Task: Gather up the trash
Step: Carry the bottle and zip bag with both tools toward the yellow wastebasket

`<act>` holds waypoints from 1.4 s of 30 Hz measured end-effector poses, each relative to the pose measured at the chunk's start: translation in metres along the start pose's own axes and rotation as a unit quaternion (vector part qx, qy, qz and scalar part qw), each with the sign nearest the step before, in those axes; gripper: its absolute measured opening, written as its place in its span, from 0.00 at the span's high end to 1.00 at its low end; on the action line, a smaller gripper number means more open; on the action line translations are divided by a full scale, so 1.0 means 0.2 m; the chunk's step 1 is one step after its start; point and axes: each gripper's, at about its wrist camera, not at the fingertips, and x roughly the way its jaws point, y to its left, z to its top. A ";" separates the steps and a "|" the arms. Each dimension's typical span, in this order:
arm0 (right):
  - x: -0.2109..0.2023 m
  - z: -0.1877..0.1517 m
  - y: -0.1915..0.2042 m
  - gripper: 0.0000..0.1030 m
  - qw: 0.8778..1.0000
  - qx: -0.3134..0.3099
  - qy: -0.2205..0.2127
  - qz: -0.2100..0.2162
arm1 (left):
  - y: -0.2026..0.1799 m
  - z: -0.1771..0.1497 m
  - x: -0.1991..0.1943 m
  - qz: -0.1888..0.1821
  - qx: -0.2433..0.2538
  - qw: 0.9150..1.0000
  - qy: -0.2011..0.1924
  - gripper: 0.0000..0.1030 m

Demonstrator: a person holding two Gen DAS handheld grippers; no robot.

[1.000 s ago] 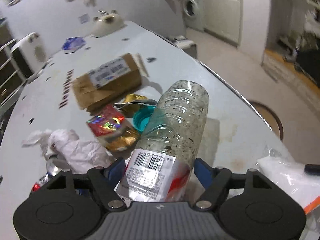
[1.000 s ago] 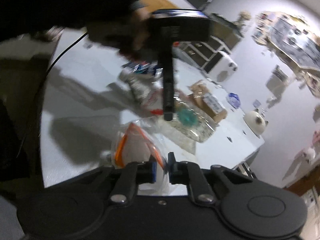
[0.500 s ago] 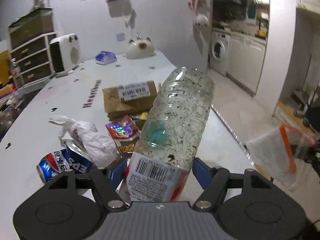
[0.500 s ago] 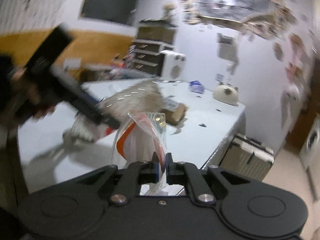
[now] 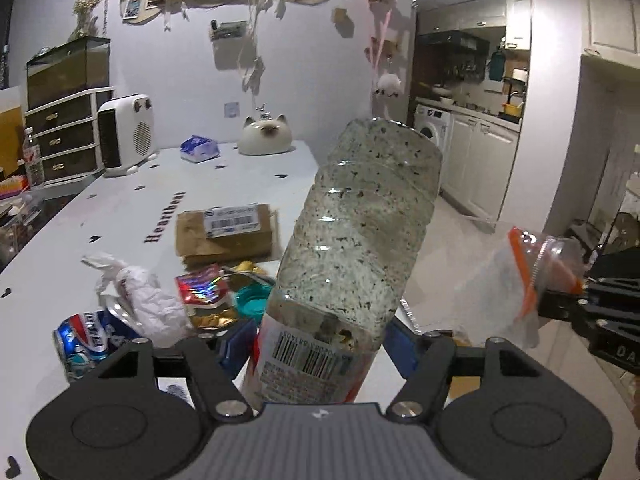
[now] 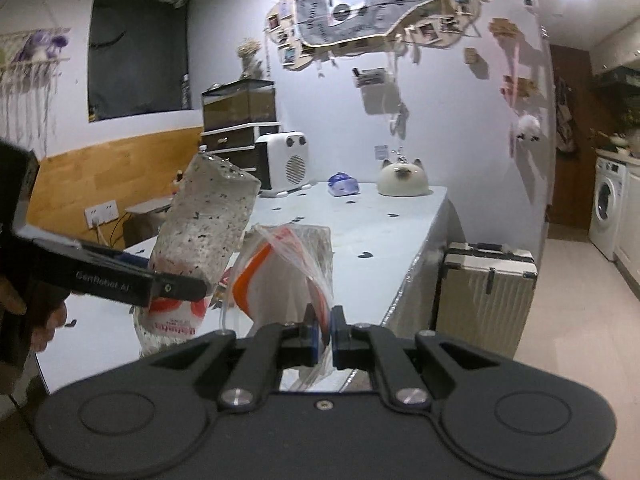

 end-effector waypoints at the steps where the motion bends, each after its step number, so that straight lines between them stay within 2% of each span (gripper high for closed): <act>1: -0.01 0.00 -0.01 0.94 1.000 0.004 -0.001 -0.002 | -0.01 0.00 0.00 -0.003 -0.001 1.000 -0.002 0.33; 11: -0.13 -0.02 -0.13 0.94 0.999 0.025 -0.019 -0.029 | -0.27 0.06 0.04 -0.049 0.004 0.999 -0.023 0.34; 23: -0.31 -0.11 -0.54 0.94 0.990 0.066 -0.013 -0.121 | -0.70 0.08 0.33 -0.108 0.016 0.994 -0.005 0.34; 32: -0.30 -0.22 -0.84 0.94 0.981 0.109 0.018 -0.161 | -0.95 0.02 0.56 -0.113 0.030 0.993 0.019 0.34; 42: -0.14 -0.34 -1.09 0.94 0.970 0.165 0.068 -0.168 | -1.04 -0.05 0.86 -0.114 0.009 0.991 0.064 0.35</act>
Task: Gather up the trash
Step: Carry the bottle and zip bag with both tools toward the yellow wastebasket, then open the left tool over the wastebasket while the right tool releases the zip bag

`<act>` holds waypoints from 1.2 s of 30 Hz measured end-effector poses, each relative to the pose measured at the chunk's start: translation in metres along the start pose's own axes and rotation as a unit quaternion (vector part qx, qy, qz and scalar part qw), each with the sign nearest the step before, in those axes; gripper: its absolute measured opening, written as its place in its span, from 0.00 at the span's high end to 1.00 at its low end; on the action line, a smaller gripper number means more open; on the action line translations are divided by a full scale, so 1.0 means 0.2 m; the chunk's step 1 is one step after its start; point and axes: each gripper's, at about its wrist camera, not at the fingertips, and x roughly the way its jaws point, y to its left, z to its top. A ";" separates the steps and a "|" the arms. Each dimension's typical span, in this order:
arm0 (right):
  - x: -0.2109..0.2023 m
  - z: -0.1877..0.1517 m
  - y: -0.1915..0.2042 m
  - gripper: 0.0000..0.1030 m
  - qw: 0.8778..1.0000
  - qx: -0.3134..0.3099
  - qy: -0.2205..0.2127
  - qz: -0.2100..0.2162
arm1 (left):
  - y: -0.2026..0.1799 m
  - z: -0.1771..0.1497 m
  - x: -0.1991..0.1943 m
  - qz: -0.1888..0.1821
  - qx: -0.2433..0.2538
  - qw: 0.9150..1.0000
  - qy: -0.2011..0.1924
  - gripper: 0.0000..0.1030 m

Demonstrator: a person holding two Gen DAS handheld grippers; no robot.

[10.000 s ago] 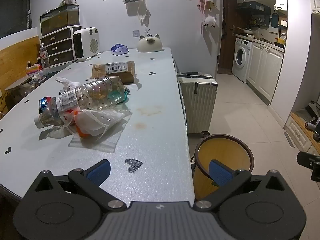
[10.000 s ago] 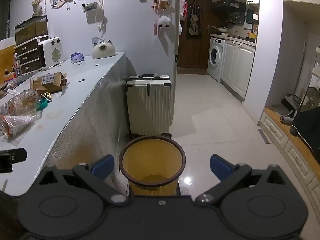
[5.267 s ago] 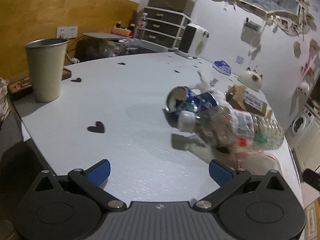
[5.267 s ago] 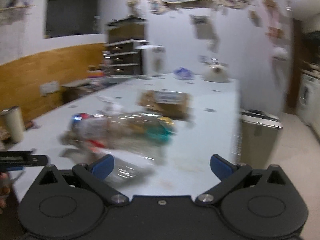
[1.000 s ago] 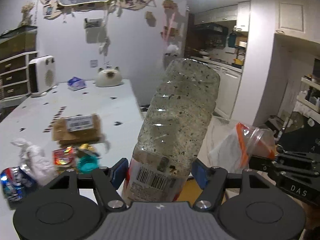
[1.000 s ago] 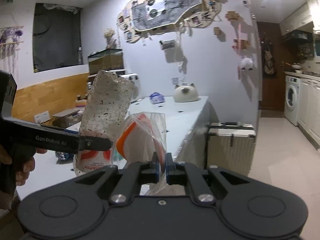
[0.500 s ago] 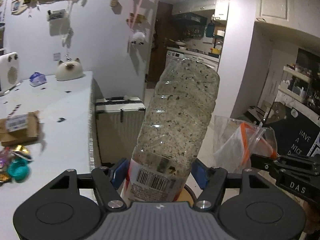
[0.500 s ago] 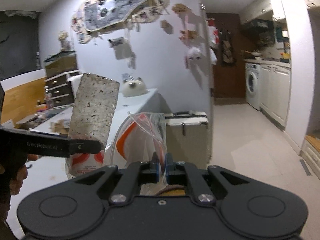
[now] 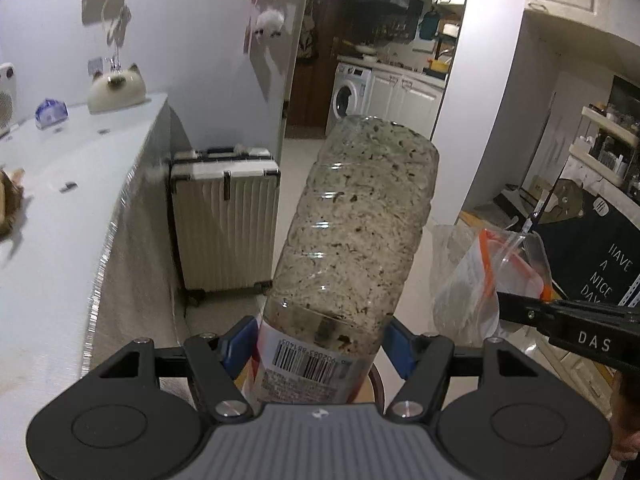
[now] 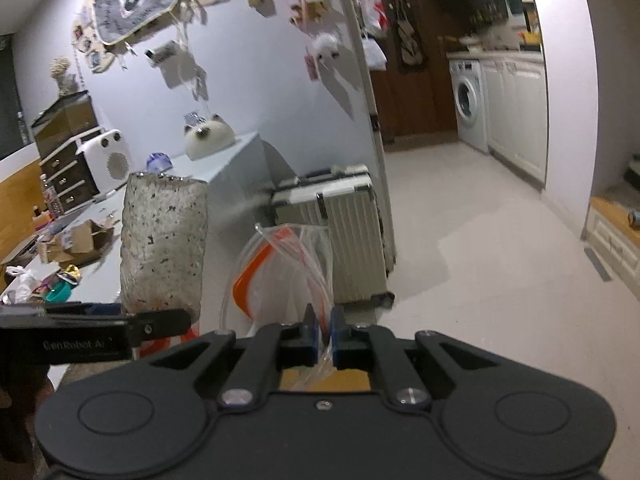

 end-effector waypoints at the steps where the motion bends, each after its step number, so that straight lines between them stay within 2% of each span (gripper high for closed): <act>1: 0.03 0.00 -0.01 0.94 1.000 0.003 0.006 -0.001 | 0.00 0.00 0.03 -0.001 -0.002 1.000 0.005 0.35; 7: 0.20 -0.01 -0.04 0.94 0.999 0.023 0.048 -0.007 | 0.08 0.01 0.23 -0.013 -0.031 0.998 0.057 0.35; 11: 0.35 -0.03 -0.04 0.94 0.996 0.039 0.080 -0.012 | 0.16 0.02 0.40 -0.020 -0.059 0.993 0.097 0.35; 14: 0.47 -0.06 -0.05 0.94 0.993 0.053 0.105 -0.015 | 0.21 0.01 0.52 -0.027 -0.082 0.990 0.111 0.35; 16: 0.54 -0.09 -0.06 0.94 0.990 0.062 0.124 -0.016 | 0.25 0.00 0.61 -0.038 -0.098 0.987 0.125 0.35; 18: 0.61 -0.13 -0.07 0.94 0.987 0.069 0.141 -0.017 | 0.27 -0.03 0.71 -0.042 -0.107 0.980 0.163 0.34; 21: 0.73 -0.19 -0.09 0.94 0.982 0.082 0.171 -0.021 | 0.27 -0.07 0.84 -0.025 -0.090 0.971 0.221 0.34; 23: 0.80 -0.24 -0.10 0.94 0.977 0.092 0.190 -0.025 | 0.26 -0.09 0.91 -0.014 -0.076 0.966 0.245 0.34; 28: 0.91 -0.33 -0.14 0.94 0.969 0.113 0.219 -0.036 | 0.23 -0.11 1.02 -0.001 -0.056 0.958 0.282 0.32; 31: 0.96 -0.37 -0.16 0.94 0.965 0.118 0.230 -0.044 | 0.24 -0.11 1.07 0.023 -0.053 0.950 0.307 0.28; 36: 1.02 -0.41 -0.20 0.94 0.961 0.119 0.245 -0.053 | 0.27 -0.13 1.06 0.052 -0.058 0.948 0.310 0.25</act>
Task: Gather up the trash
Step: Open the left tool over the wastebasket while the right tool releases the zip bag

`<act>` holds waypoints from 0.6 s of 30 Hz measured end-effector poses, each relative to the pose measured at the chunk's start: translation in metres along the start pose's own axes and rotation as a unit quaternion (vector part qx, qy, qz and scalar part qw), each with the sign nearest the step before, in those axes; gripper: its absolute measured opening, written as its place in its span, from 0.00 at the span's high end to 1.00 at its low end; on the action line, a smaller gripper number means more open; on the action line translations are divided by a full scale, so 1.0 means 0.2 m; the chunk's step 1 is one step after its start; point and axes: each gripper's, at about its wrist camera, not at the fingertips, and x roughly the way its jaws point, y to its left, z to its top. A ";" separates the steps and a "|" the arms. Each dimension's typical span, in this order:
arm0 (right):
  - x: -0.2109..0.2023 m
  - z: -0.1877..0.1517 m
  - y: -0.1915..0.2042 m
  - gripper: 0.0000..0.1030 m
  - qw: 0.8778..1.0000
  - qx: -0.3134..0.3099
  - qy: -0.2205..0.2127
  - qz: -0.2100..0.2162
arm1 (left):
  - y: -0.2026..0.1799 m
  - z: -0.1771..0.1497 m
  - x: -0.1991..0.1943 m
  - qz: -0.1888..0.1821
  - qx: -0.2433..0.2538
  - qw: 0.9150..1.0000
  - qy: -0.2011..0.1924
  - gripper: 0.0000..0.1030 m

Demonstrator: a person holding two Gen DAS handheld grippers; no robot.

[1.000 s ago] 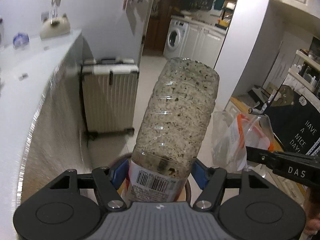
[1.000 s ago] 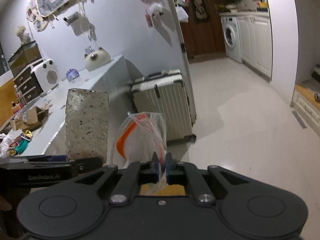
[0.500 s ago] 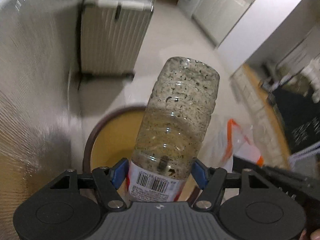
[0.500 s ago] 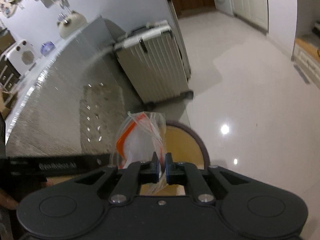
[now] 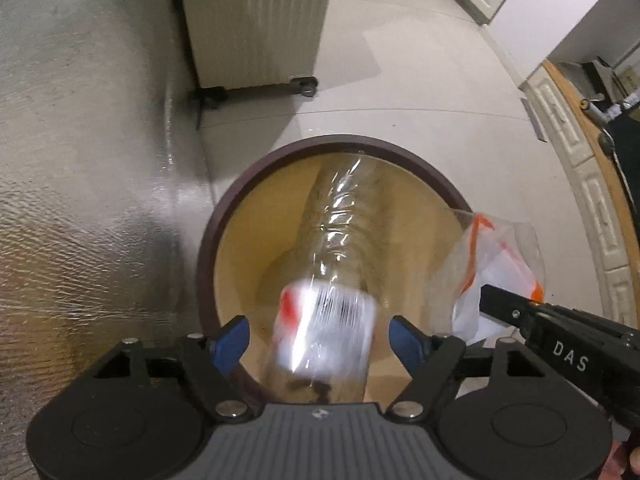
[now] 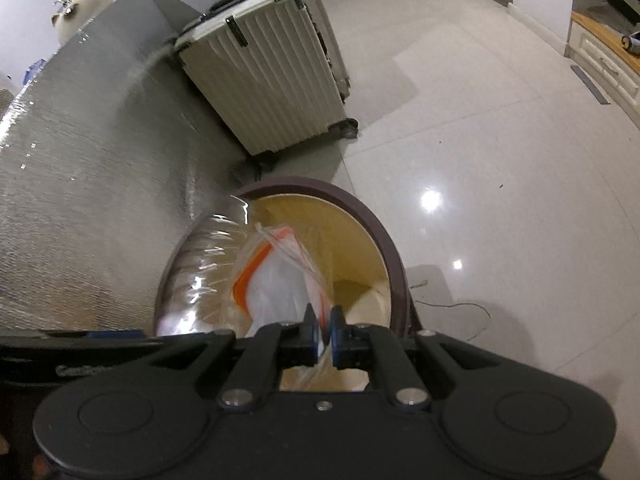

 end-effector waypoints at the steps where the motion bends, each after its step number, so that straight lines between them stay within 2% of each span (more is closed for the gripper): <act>1: 0.01 0.00 0.00 0.94 1.000 -0.001 0.002 -0.001 | 0.00 -0.01 0.00 0.002 -0.001 1.000 0.001 0.25; 5: 0.04 0.01 0.01 0.94 1.000 -0.010 0.008 -0.006 | 0.01 -0.03 0.00 0.011 0.002 1.000 0.005 0.24; 7: 0.05 0.02 0.02 0.93 1.000 -0.017 0.009 -0.007 | 0.01 -0.03 0.01 0.015 0.002 1.000 0.005 0.17; 9: 0.06 0.02 0.03 0.88 1.000 -0.022 0.013 -0.012 | 0.01 -0.03 0.02 0.021 -0.001 1.000 0.004 0.12; 11: 0.06 0.01 0.04 0.78 0.999 -0.028 0.015 -0.018 | 0.02 -0.04 0.02 0.025 -0.005 1.000 0.002 0.08; 15: 0.05 0.01 0.05 0.77 0.999 -0.045 0.011 -0.024 | 0.04 -0.06 0.00 0.034 -0.016 0.999 -0.001 0.01; 18: 0.03 0.00 0.06 0.76 0.998 -0.054 0.012 -0.024 | 0.05 -0.09 -0.01 0.040 -0.015 0.999 -0.007 0.00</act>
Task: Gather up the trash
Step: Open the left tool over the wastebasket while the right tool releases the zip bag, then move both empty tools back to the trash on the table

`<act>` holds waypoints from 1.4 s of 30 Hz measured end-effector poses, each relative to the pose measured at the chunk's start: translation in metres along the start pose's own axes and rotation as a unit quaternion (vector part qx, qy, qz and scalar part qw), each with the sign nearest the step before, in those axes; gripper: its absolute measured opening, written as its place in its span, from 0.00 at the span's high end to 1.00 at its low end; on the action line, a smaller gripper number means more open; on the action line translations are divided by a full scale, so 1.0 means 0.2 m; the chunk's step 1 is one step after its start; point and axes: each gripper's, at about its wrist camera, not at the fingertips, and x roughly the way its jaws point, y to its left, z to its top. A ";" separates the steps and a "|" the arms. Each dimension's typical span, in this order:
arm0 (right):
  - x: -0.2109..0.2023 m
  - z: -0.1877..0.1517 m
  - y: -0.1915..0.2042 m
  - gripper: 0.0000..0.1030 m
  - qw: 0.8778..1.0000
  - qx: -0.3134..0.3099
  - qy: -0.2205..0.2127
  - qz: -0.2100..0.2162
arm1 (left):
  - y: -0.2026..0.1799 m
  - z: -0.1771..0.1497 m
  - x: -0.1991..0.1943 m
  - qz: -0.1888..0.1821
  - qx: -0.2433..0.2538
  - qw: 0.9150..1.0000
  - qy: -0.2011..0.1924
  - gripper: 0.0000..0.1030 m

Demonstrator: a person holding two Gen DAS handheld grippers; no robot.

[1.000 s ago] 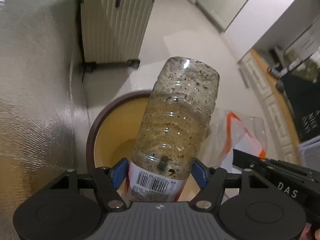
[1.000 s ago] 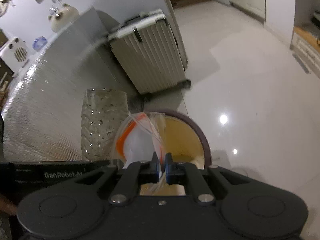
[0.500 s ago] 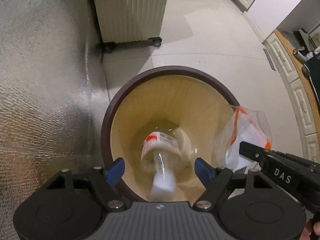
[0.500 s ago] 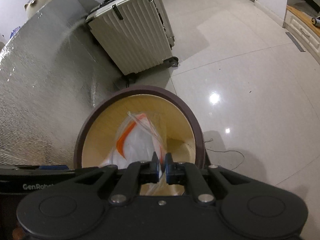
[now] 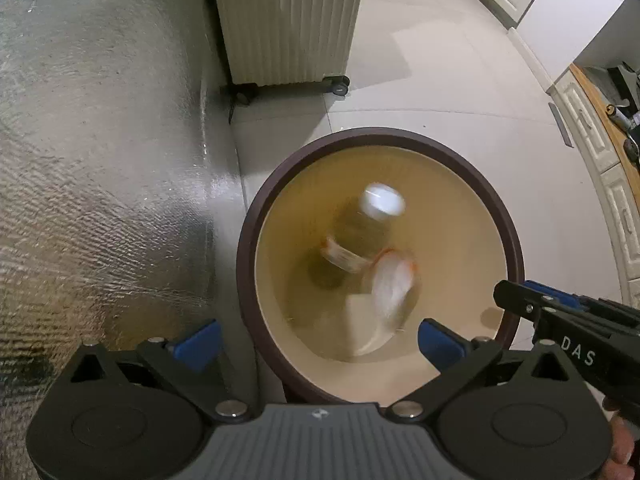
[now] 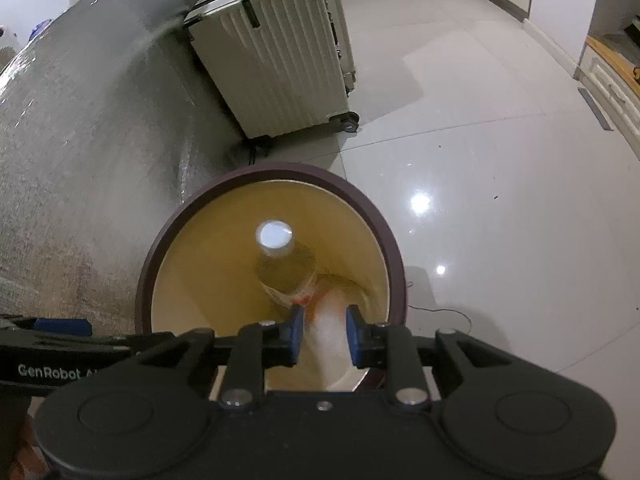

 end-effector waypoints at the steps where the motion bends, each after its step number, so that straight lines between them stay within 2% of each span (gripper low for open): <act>1: 0.00 0.00 0.01 0.74 1.000 -0.004 0.002 0.000 | 0.00 -0.01 0.00 0.001 0.002 1.000 -0.002 0.00; 9: -0.03 -0.03 0.04 0.60 0.999 -0.032 0.014 -0.008 | -0.01 -0.05 0.00 0.011 0.014 1.000 0.000 0.00; 15: -0.10 -0.04 0.02 0.37 0.999 -0.045 0.002 -0.024 | 0.02 -0.07 -0.02 0.029 0.006 1.000 0.000 0.00; 17: -0.13 -0.04 0.01 0.24 0.998 -0.050 -0.003 -0.027 | 0.01 -0.09 -0.02 0.038 0.009 0.999 0.001 0.00; 22: -0.18 -0.05 -0.02 0.11 0.998 -0.048 -0.010 -0.034 | 0.01 -0.12 -0.05 0.041 0.005 0.999 0.000 0.00; 24: -0.20 -0.06 -0.02 0.10 0.998 -0.047 -0.014 -0.039 | 0.03 -0.13 -0.06 0.038 -0.001 0.999 -0.003 0.00; 27: -0.23 -0.09 -0.04 0.04 0.998 -0.051 -0.020 -0.042 | 0.04 -0.16 -0.10 0.036 -0.008 0.999 -0.011 0.00; 42: -0.41 -0.21 -0.10 0.04 0.996 -0.054 -0.052 -0.046 | 0.03 -0.32 -0.28 0.021 -0.006 0.998 -0.060 0.00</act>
